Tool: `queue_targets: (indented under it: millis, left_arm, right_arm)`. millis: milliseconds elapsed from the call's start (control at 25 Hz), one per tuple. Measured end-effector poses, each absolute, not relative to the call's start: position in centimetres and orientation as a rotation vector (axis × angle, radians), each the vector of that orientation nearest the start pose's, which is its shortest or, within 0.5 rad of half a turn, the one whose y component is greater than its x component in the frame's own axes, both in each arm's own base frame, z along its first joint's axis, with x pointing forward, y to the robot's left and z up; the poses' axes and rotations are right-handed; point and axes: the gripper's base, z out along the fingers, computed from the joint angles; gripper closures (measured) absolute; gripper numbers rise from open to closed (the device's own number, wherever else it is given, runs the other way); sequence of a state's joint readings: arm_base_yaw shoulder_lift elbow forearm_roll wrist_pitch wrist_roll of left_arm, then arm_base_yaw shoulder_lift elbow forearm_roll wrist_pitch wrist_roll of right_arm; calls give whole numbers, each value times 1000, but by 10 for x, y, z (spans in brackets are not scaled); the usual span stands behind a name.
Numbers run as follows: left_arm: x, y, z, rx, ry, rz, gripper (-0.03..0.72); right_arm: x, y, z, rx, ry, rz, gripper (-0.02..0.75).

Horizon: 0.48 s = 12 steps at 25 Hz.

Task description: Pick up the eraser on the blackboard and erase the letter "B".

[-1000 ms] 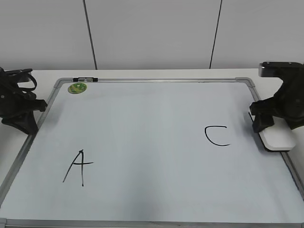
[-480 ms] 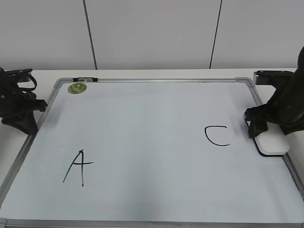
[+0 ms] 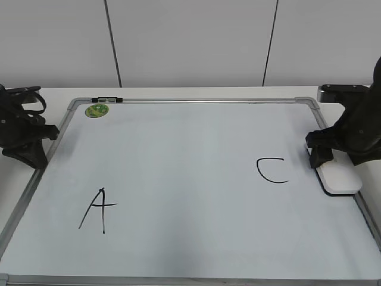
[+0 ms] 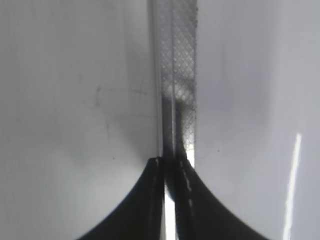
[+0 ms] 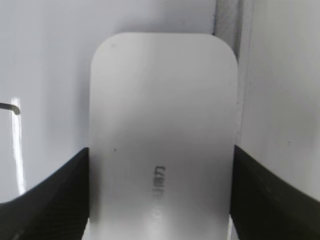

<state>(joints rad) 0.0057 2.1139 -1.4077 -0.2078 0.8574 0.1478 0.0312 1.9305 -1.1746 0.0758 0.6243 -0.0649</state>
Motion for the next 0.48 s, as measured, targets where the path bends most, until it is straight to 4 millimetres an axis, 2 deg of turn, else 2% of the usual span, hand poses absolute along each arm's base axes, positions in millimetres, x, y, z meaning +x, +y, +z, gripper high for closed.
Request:
queue_targets:
  millis: [200,480]
  left_arm:
    - [405,-12,128,20,3026,-236,669]
    - [405,-12,128,23,3026,-236,651]
  right_arm:
    - [380,15,165,-84,2865,54,141]
    - [400,12,215,-145,2878,-19,142]
